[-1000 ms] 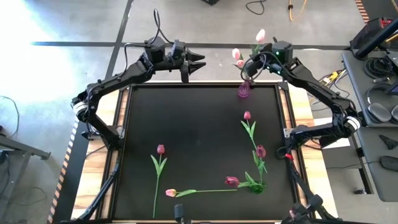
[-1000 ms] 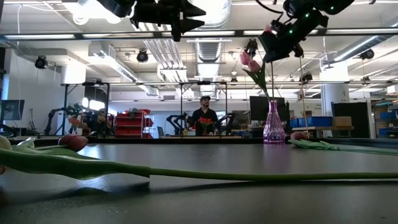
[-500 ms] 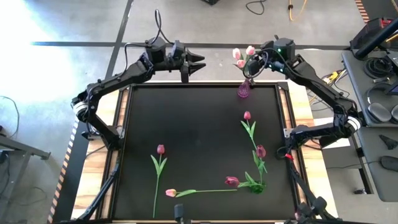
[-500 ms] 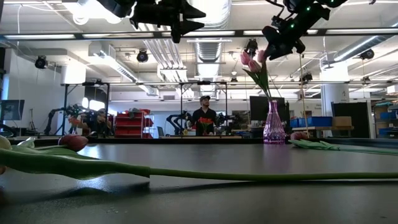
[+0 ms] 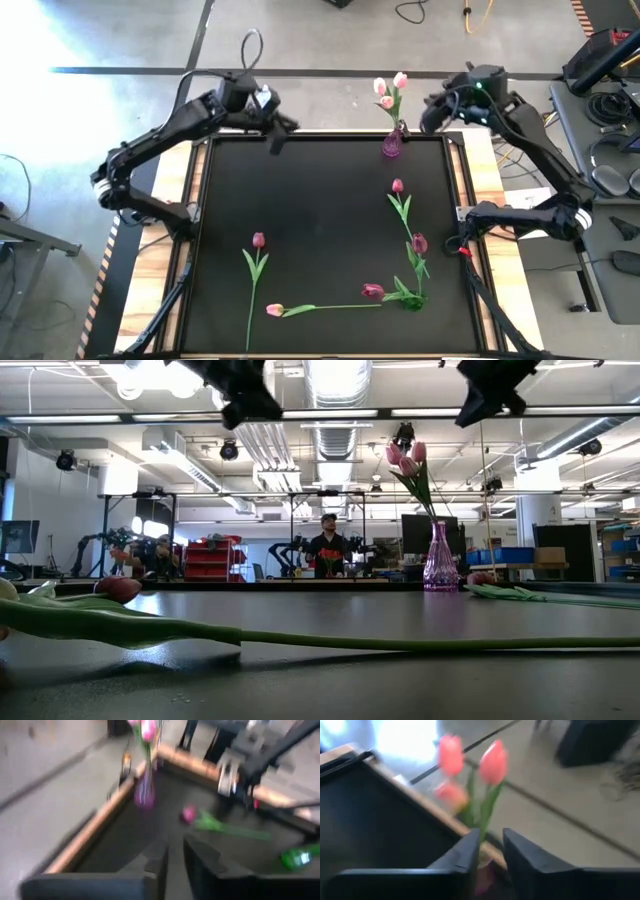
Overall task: Sort flowers into vase by color
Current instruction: Put the right red tulip into the transparent green vase
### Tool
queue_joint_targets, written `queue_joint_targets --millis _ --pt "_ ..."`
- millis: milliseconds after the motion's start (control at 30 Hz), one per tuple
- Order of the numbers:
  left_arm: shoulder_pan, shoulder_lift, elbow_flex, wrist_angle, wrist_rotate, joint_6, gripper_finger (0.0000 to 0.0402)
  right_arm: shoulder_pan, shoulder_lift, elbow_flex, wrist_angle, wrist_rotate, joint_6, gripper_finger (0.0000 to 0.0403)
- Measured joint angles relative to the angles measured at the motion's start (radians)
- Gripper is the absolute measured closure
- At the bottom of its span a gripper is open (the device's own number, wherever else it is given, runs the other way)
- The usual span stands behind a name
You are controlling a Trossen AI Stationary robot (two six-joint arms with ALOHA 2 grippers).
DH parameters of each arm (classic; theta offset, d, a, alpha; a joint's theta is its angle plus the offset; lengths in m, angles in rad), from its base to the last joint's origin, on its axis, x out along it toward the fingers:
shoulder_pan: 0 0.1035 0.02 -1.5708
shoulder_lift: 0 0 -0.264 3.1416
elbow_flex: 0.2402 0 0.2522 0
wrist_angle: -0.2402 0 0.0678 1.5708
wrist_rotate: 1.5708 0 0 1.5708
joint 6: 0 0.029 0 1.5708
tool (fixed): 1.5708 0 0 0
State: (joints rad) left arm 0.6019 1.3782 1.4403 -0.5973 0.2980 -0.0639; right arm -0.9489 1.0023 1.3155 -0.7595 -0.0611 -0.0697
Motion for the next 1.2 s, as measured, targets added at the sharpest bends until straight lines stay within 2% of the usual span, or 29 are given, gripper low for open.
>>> queue_joint_targets --millis 100,200,333,467,600,733,900,1067,1200 --pt "-0.041 -0.023 0.000 -0.161 -0.100 -0.036 0.0395 0.000 -0.040 -0.010 -0.108 -0.097 0.030 0.0380" --pt "-0.081 -0.030 -0.020 -0.216 -0.163 -0.072 0.0394 0.000 -0.064 -0.011 -0.232 -0.195 0.092 0.0386" --pt "-0.122 -0.058 -0.128 -0.074 -0.166 -0.132 0.0400 0.018 -0.080 -0.014 -0.406 -0.238 0.137 0.0388" --pt "-0.147 -0.116 -0.338 0.180 -0.162 -0.214 0.0401 0.044 -0.102 -0.033 -0.509 -0.257 0.160 0.0383" --pt "-0.165 -0.178 -0.522 0.385 -0.115 -0.278 0.0401 0.087 -0.161 -0.085 -0.506 -0.257 0.264 0.0379" --pt "-0.165 -0.240 -0.638 0.447 -0.113 -0.278 0.0401 0.145 -0.236 -0.180 -0.480 -0.209 0.412 0.0378" --pt "-0.166 -0.321 -0.752 0.495 -0.112 -0.258 0.0401 0.227 -0.312 -0.363 -0.427 -0.138 0.563 0.0378" --pt "-0.165 -0.380 -0.827 0.572 -0.065 -0.256 0.0401 0.289 -0.304 -0.517 -0.313 -0.120 0.657 0.0378" --pt "-0.166 -0.410 -0.843 0.573 -0.043 -0.256 0.0402 0.337 -0.247 -0.559 -0.226 -0.122 0.725 0.0358"
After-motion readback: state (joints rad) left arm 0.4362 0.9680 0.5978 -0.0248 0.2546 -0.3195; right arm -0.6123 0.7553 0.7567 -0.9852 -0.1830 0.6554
